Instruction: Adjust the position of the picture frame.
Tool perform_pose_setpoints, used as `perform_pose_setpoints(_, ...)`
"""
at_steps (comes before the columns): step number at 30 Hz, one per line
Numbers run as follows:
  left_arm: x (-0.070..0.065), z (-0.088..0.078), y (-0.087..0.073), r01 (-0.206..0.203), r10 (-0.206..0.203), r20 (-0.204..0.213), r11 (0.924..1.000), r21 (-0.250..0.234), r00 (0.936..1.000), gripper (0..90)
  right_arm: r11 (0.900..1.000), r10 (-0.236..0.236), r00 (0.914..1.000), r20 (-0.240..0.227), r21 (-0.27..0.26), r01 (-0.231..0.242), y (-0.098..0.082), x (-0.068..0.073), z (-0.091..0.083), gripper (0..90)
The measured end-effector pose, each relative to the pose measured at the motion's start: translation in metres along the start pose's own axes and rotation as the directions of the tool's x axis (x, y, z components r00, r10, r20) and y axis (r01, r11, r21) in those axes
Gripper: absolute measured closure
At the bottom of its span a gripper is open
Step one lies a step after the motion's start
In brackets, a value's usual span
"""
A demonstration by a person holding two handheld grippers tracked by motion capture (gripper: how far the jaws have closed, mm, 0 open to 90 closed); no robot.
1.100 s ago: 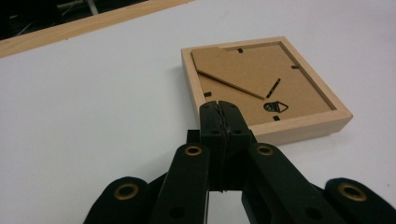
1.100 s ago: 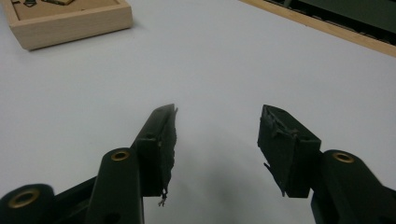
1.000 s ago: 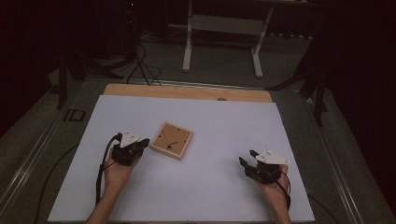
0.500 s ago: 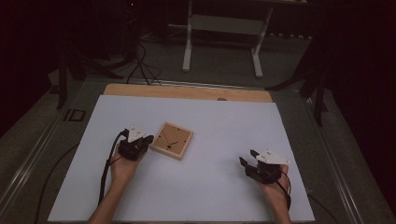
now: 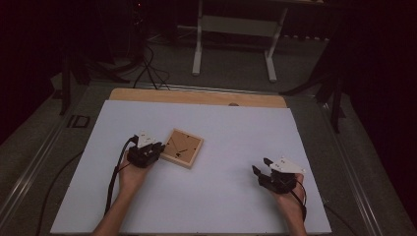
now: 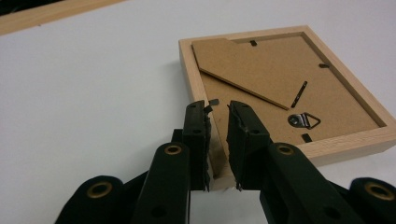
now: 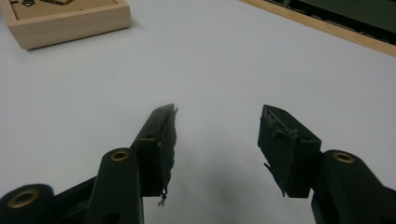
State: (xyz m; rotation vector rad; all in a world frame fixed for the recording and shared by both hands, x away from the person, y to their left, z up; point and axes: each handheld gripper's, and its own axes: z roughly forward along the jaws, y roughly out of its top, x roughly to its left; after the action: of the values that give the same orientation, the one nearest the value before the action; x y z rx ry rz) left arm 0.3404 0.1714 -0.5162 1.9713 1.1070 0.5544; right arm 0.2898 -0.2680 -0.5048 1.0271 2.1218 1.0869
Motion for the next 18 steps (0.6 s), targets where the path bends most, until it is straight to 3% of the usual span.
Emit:
perform_pose_setpoints(3, -0.0017, 0.0039, -0.0003, -0.016, 0.016, -0.008, 0.9998, 0.015, 0.9998, 78.0, 1.0, 0.001, 1.0, 0.003, 0.0, -0.001, -0.0002, -0.0003, -0.0001, 45.9)
perform_pose_setpoints(5, -0.0013, 0.0043, 0.0001, -0.004, 0.004, -0.004, 0.9999, 0.013, 1.0, 78.2, 1.0, 0.0, 1.0, 0.003, 0.0, 0.0, -0.0001, -0.0002, -0.0003, 45.9)
perform_pose_setpoints(9, -0.0021, 0.0054, -0.0012, -0.019, 0.02, -0.03, 0.9993, 0.033, 0.9993, 78.2, 1.0, -0.002, 1.0, 0.002, -0.001, 0.002, -0.0001, -0.0001, -0.0003, 45.8)
perform_pose_setpoints(18, -0.0018, 0.0044, -0.0014, -0.01, 0.011, -0.022, 0.9991, 0.04, 0.9997, 80.9, 1.0, -0.001, 1.0, 0.002, -0.004, 0.001, -0.0001, -0.0001, -0.0007, 45.7)
